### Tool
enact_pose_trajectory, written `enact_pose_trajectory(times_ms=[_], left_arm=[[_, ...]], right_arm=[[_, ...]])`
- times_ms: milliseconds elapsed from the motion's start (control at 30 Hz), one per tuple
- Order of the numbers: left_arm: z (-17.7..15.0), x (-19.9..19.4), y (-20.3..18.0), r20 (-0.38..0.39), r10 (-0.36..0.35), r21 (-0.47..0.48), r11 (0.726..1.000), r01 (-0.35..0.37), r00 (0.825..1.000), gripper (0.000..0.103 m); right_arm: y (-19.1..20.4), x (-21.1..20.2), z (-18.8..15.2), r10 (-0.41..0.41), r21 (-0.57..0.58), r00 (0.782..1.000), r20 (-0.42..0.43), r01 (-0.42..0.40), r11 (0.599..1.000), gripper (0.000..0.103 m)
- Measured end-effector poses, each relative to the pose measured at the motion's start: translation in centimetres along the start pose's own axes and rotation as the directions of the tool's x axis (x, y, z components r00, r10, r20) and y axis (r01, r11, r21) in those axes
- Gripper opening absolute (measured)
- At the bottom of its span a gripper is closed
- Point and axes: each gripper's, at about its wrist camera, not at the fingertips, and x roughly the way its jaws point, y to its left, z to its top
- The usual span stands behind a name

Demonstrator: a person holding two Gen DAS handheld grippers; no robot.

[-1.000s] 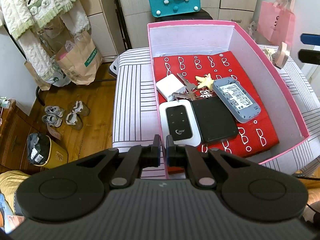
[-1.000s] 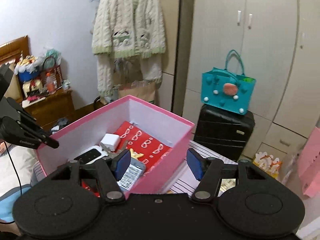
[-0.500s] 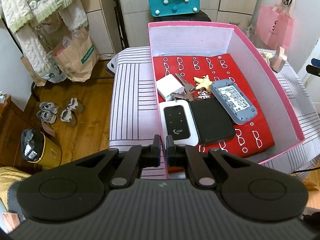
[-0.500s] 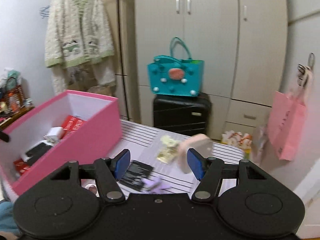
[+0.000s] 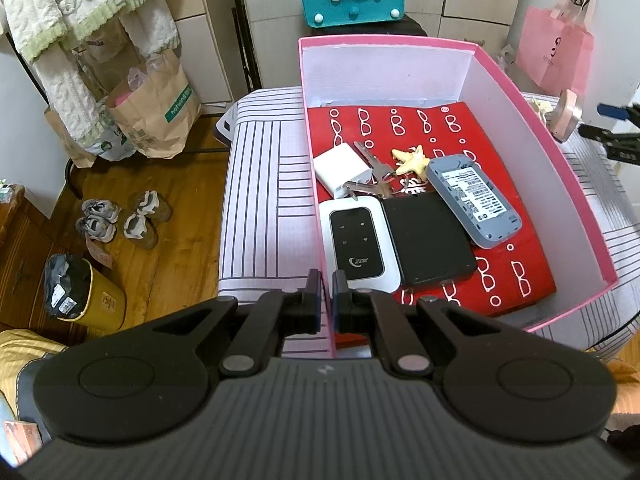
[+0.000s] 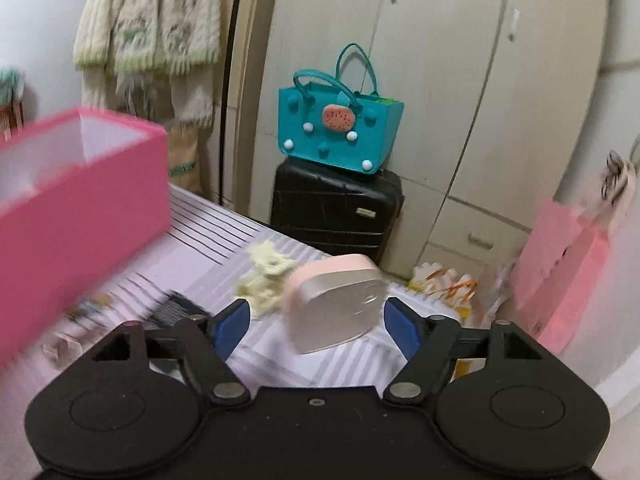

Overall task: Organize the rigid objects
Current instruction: 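Move the right gripper to the pink round speaker and grasp it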

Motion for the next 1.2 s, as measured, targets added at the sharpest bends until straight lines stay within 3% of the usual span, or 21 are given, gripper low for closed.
enact_pose_trajectory(times_ms=[100, 333, 633, 800, 1067, 1200], left_arm=[[0.1, 0.3, -0.2, -0.010, 0.001, 0.000, 1.000, -0.001, 1.000, 0.005], [0.4, 0.5, 0.4, -0.026, -0.017, -0.028, 0.999, 0.016, 1.000, 0.005], [0.6, 0.7, 0.1, -0.030, -0.003, -0.028, 1.000, 0.002, 1.000, 0.005], [0.5, 0.7, 0.2, -0.023, 0.003, -0.036, 0.999, -0.004, 1.000, 0.005], [0.2, 0.6, 0.3, -0.015, 0.002, -0.039, 0.999, -0.002, 1.000, 0.005], [0.2, 0.5, 0.3, -0.015, 0.001, -0.035, 0.999, -0.002, 1.000, 0.005]], right_arm=[[-1.2, 1.7, -0.4, -0.002, -0.022, 1.000, -0.010, 0.002, 1.000, 0.079], [-2.7, 3.6, -0.9, 0.124, 0.018, 0.992, 0.009, -0.124, 0.992, 0.081], [-2.5, 4.4, 0.1, 0.128, -0.057, 0.992, -0.004, -0.128, 0.990, 0.082], [-2.3, 5.0, 1.7, 0.149, -0.140, 0.986, -0.077, -0.158, 0.977, 0.082], [-3.9, 5.1, 3.1, 0.226, 0.060, 0.954, -0.196, -0.218, 0.974, 0.079], [-3.8, 4.3, 2.4, 0.222, 0.104, 0.952, -0.212, -0.203, 0.974, 0.079]])
